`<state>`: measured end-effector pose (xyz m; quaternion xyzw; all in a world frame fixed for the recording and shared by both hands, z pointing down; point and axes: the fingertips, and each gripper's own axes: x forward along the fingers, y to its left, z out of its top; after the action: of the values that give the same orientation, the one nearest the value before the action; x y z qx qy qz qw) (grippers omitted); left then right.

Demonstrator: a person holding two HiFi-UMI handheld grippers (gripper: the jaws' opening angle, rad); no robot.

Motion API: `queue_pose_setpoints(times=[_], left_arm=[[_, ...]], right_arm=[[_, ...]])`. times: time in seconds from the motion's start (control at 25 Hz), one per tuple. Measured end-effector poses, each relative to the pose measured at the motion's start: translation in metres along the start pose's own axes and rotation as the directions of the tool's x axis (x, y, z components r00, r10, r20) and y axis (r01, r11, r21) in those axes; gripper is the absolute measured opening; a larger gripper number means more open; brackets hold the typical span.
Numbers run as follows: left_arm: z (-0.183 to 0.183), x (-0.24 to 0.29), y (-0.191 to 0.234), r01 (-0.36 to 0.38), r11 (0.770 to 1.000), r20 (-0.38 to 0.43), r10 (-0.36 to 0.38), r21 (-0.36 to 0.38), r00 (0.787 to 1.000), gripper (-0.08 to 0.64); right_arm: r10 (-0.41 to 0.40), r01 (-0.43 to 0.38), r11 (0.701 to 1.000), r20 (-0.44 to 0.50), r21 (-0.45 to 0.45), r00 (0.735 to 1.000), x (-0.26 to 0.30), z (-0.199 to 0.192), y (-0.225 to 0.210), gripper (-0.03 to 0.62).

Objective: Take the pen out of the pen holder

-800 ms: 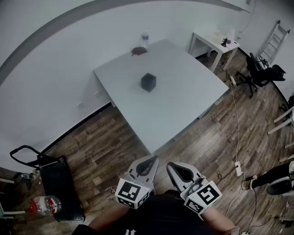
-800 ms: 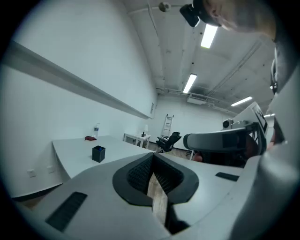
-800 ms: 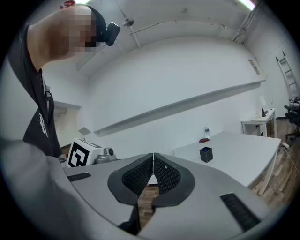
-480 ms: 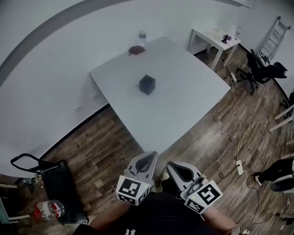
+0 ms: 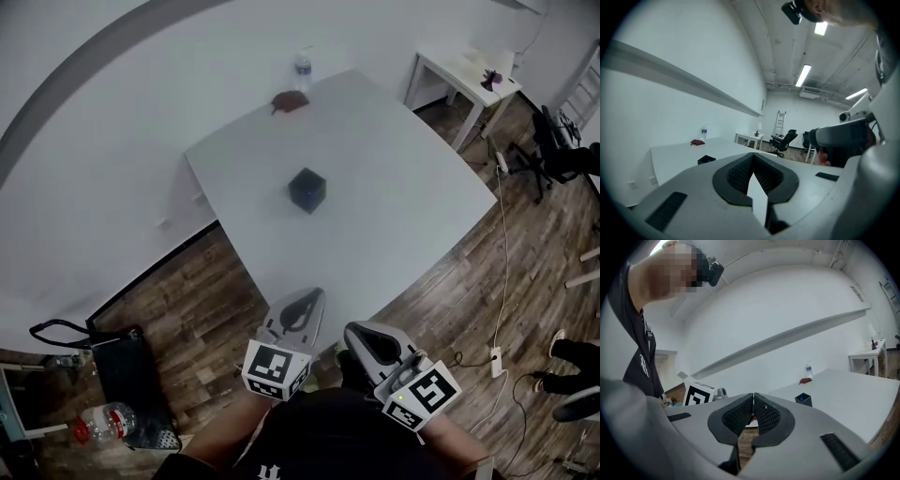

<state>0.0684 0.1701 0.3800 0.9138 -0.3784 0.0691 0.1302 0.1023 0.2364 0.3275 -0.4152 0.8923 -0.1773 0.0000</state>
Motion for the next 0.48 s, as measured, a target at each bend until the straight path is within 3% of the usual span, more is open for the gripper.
queue_pose_setpoints(times=[0.48], left_arm=[[0.011, 0.138, 0.090, -0.168, 0.986, 0.011, 0.168, 0.004, 0.986, 0.006]], right_arm=[[0.077, -0.063, 0.990, -0.104, 0.129, 0.992, 0.048, 0.014, -0.109, 0.015]])
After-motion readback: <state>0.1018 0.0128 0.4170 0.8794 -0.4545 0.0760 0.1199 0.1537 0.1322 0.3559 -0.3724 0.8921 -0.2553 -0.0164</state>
